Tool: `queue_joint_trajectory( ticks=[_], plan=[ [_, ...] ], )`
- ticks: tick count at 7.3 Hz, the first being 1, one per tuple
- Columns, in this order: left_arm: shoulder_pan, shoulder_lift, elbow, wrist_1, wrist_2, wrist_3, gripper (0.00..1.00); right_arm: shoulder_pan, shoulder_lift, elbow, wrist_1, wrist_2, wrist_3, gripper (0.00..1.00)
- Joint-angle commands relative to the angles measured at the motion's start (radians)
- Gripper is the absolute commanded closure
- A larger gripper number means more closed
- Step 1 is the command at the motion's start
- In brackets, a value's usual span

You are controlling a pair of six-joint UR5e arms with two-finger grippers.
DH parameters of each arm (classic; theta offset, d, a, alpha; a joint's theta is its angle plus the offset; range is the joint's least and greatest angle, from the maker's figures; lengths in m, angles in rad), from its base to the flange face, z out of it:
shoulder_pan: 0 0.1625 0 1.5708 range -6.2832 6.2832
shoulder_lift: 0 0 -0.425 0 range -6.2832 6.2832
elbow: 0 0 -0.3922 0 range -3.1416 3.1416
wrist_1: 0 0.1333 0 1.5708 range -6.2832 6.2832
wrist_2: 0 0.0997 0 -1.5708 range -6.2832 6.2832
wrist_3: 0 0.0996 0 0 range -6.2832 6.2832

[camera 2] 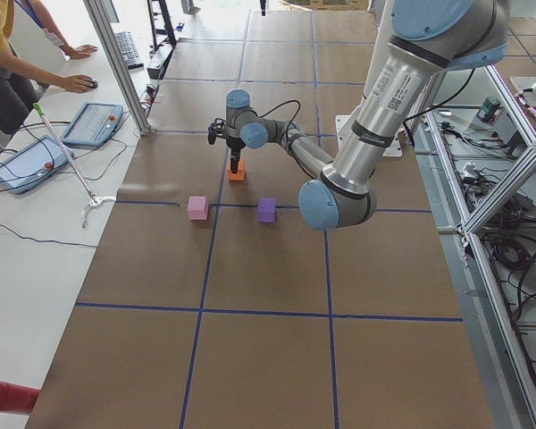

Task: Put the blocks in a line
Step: 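Reach the left gripper down and grasp the orange cube, then lift the orange cube with the left gripper and carry it toward the pink cube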

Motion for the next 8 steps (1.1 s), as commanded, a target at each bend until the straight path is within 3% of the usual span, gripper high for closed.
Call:
queue_joint_trajectory(
  ticks=[1,2,3,4,5,6,7,8],
  plan=[
    [0.014,-0.019,0.073,-0.055,0.006,-0.002,0.00,0.000,0.000,0.000,0.001,0.000,0.000,0.00],
    [0.038,-0.017,0.089,-0.072,0.006,-0.002,0.02,0.000,0.000,0.000,0.001,0.000,0.000,0.00],
    [0.041,-0.011,0.090,-0.090,0.006,0.002,0.56,0.000,0.000,0.000,-0.001,0.000,0.000,0.00],
    [0.043,-0.011,0.087,-0.092,0.006,0.002,1.00,0.000,0.000,0.000,0.001,0.000,0.000,0.00],
    [0.035,-0.012,0.078,-0.093,0.006,0.001,1.00,0.000,0.000,0.000,0.001,0.000,0.000,0.00],
    [-0.030,-0.009,-0.039,-0.075,-0.011,0.001,1.00,0.000,0.000,0.000,0.001,0.000,0.000,0.00],
    [-0.082,-0.002,-0.142,0.012,-0.043,0.010,1.00,0.000,0.000,0.000,-0.001,0.000,0.000,0.00],
    [-0.129,0.010,-0.161,0.084,-0.049,0.033,1.00,0.000,0.000,0.000,-0.001,0.000,0.000,0.00]
  ],
)
